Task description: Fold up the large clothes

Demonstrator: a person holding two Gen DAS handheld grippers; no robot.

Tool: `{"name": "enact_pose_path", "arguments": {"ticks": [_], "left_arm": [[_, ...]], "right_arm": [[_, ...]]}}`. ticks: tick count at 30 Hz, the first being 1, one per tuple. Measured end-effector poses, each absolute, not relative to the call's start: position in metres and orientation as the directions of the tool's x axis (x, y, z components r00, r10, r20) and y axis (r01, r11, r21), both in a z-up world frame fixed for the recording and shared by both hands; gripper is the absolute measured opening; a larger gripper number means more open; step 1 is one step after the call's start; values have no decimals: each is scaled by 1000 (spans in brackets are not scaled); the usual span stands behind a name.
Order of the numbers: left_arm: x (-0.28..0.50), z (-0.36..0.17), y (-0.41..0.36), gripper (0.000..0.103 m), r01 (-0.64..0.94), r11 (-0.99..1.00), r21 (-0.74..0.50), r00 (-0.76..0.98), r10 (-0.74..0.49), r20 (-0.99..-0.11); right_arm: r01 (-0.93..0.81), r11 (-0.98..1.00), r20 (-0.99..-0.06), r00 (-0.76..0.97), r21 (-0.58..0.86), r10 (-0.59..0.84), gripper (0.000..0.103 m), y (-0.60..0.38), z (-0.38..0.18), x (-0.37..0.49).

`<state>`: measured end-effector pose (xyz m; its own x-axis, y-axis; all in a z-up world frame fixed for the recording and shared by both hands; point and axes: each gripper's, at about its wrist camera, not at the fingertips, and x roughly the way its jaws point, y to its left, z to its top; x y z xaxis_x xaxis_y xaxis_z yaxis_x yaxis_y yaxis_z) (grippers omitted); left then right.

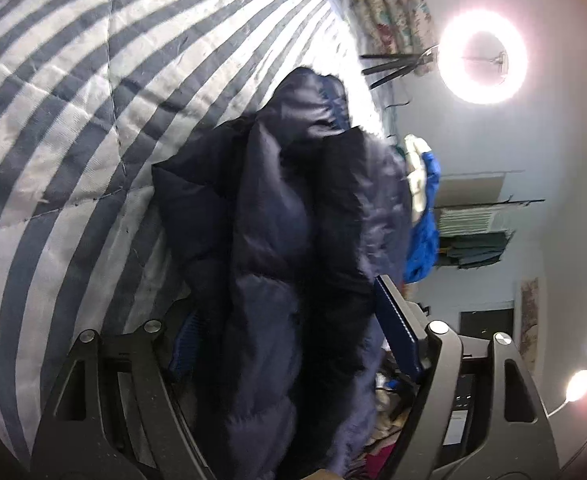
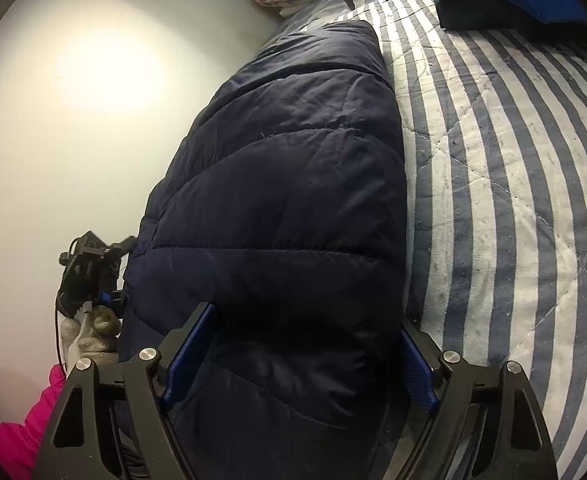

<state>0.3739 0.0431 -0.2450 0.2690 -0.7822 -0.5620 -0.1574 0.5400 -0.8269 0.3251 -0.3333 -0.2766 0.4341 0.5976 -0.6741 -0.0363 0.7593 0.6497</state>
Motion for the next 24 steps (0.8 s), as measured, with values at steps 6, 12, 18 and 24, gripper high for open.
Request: {"name": "enact_pose_path", "arguments": {"ticks": [6, 12, 18, 24], "left_arm": [[394, -247, 23, 79, -143, 579, -803, 254, -763, -595], [402, -230, -11, 59, -43, 748, -663, 263, -631, -729], [389, -208, -36, 36, 72, 856, -513, 314, -507, -803], [371, -179, -70, 26, 185, 929, -319, 404, -368, -838]], "right_arm": [[-27, 757, -674, 436, 653, 596, 83, -330, -277, 331], [-3, 753, -678, 433, 658, 594, 58, -332, -275, 338], [-45, 819, -715, 463, 571, 524, 31, -320, -253, 337], [-105, 909, -765, 507, 402, 397, 20, -295, -224, 331]]}}
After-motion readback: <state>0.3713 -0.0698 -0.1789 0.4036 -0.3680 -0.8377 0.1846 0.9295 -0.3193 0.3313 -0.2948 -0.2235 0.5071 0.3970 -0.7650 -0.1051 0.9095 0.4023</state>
